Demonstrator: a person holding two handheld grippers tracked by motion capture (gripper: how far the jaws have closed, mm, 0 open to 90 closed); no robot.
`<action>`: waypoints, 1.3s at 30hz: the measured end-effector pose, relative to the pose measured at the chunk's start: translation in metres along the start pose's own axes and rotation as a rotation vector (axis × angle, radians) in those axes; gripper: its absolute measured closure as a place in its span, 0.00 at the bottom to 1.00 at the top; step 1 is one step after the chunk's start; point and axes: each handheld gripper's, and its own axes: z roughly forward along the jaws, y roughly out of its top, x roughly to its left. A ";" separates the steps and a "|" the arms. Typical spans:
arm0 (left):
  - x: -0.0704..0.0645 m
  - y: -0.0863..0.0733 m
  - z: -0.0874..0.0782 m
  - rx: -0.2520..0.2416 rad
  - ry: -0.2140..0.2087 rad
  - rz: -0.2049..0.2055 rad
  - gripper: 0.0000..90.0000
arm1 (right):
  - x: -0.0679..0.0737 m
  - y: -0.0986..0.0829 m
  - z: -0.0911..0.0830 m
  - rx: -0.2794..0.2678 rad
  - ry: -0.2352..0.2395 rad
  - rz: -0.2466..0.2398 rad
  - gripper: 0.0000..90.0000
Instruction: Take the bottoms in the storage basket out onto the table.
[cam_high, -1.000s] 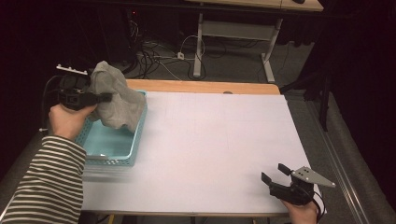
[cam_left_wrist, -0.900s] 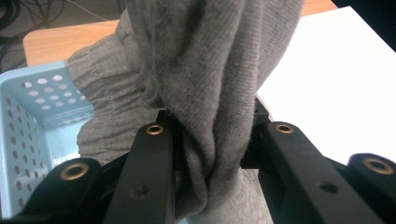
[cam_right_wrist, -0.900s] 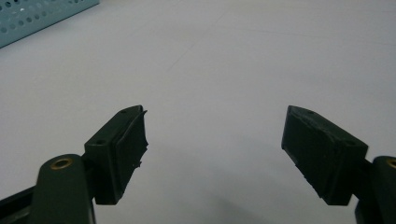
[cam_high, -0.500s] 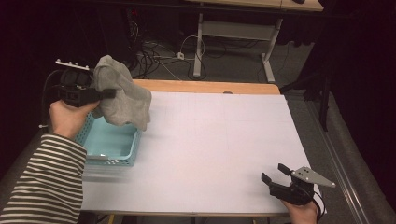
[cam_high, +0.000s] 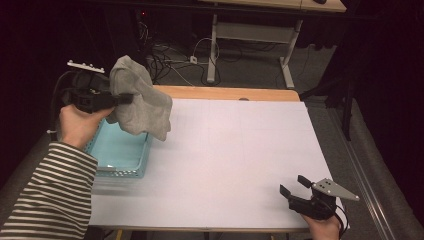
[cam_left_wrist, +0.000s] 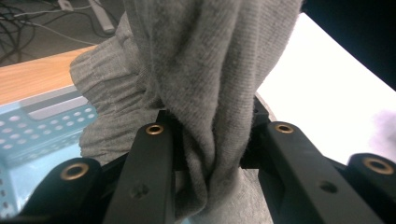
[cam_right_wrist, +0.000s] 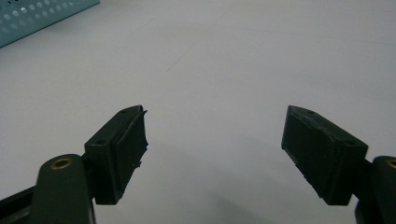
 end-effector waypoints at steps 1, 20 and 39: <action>-0.002 0.000 0.001 0.001 -0.007 0.004 0.78 | 0.000 0.000 0.000 0.000 0.000 0.000 0.25; -0.034 0.006 0.021 0.031 -0.053 0.099 0.78 | 0.000 0.000 0.000 -0.001 0.002 -0.004 0.25; -0.053 0.004 0.048 0.055 -0.091 0.132 0.78 | 0.000 0.000 0.000 -0.001 0.004 -0.004 0.25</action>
